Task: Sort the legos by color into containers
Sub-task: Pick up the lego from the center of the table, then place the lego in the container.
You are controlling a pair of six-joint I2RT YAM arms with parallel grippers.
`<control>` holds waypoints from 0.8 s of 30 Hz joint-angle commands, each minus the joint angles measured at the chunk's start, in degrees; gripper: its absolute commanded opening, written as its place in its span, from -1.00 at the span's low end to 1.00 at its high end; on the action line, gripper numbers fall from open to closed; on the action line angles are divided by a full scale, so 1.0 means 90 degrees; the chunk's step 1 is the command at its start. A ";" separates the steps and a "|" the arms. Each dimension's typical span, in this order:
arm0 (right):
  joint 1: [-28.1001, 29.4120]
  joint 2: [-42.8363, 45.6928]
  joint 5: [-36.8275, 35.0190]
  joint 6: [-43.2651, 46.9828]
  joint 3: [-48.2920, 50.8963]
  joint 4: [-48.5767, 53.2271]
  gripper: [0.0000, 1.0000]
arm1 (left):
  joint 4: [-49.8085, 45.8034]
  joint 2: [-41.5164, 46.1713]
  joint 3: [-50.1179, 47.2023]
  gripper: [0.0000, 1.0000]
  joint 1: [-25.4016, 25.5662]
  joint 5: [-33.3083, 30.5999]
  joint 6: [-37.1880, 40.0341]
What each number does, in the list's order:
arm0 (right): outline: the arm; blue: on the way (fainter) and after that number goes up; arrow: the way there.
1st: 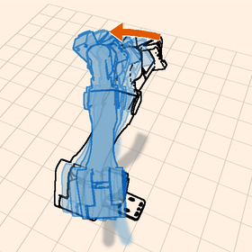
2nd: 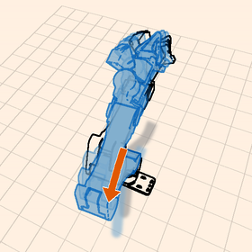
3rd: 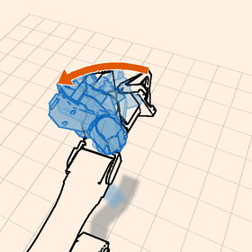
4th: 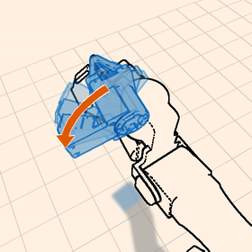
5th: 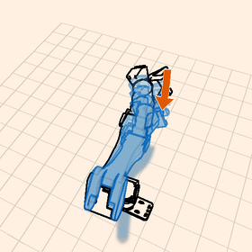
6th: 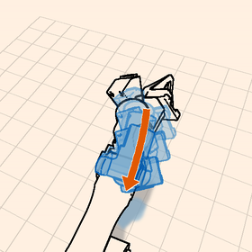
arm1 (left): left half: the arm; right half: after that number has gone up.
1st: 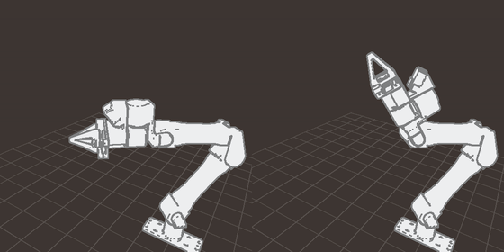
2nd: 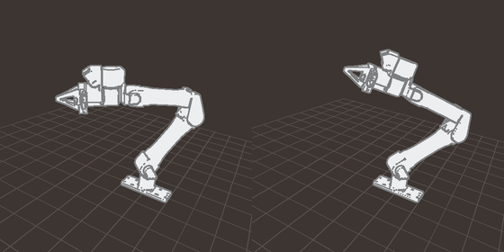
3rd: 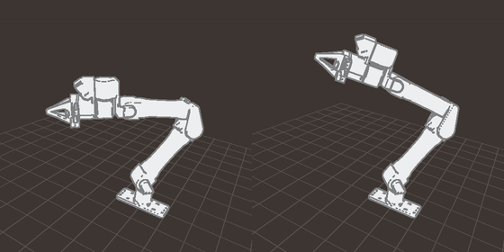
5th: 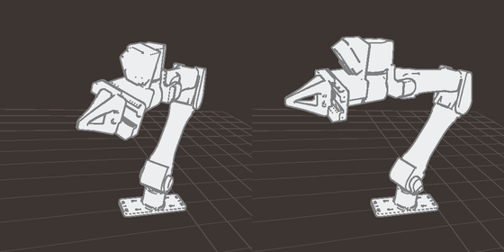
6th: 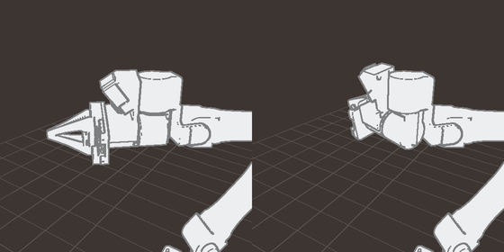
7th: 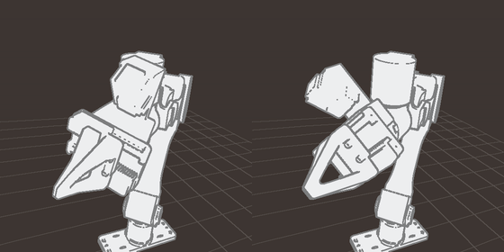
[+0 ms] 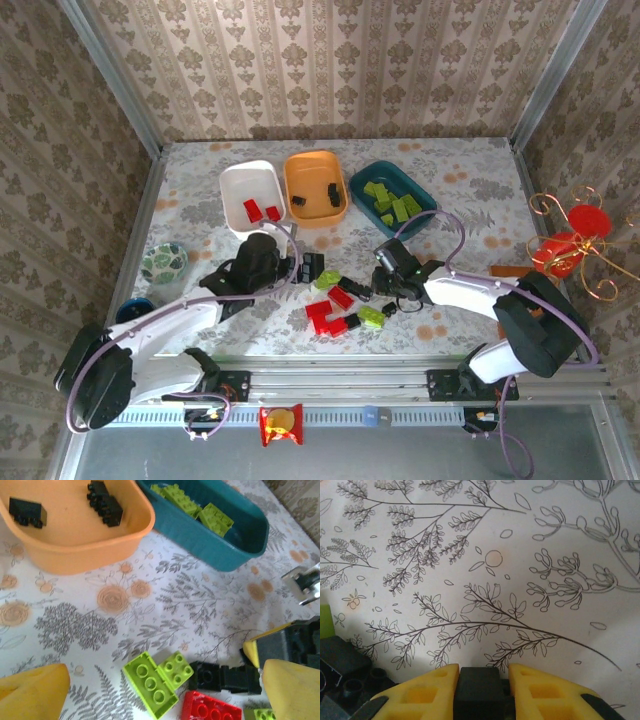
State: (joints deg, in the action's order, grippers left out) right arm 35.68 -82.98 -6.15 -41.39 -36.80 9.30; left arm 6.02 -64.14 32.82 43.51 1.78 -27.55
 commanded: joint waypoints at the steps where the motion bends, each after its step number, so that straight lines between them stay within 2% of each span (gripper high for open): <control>1: 0.0039 0.0423 -0.0234 0.0317 -0.0341 0.0289 -0.54 | -0.0030 0.0168 -0.0239 1.00 0.0021 -0.0046 -0.0220; 5: 0.0039 0.0807 -0.0062 0.0913 -0.0973 0.0420 -0.62 | -0.0171 0.0340 -0.0410 1.00 -0.0007 -0.0022 -0.0261; 8: 0.0019 0.0322 0.0245 0.1324 -0.1900 0.0482 -0.68 | -0.0214 0.0534 -0.0561 1.00 -0.0029 -0.0022 -0.0317; 14: -0.0094 -0.1709 0.0758 0.1697 -0.4046 0.0312 -0.68 | -0.0551 0.1122 -0.0727 1.00 -0.0037 -0.0116 -0.0298; 18: -0.0248 -0.3250 0.0763 0.1867 -0.5723 0.0711 -0.67 | -0.0943 0.1649 -0.0835 1.00 -0.0039 -0.0243 -0.0298; 24: -0.0301 -0.4974 0.0849 0.1902 -0.7915 0.1430 -0.55 | -0.1272 0.2255 -0.1020 1.00 -0.0078 -0.0293 -0.0371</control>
State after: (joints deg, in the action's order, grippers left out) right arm 33.23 -123.90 0.73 -25.41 -101.08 16.40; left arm -2.04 -45.41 24.67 43.33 0.12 -29.71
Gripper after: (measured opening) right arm 0.260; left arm 0.998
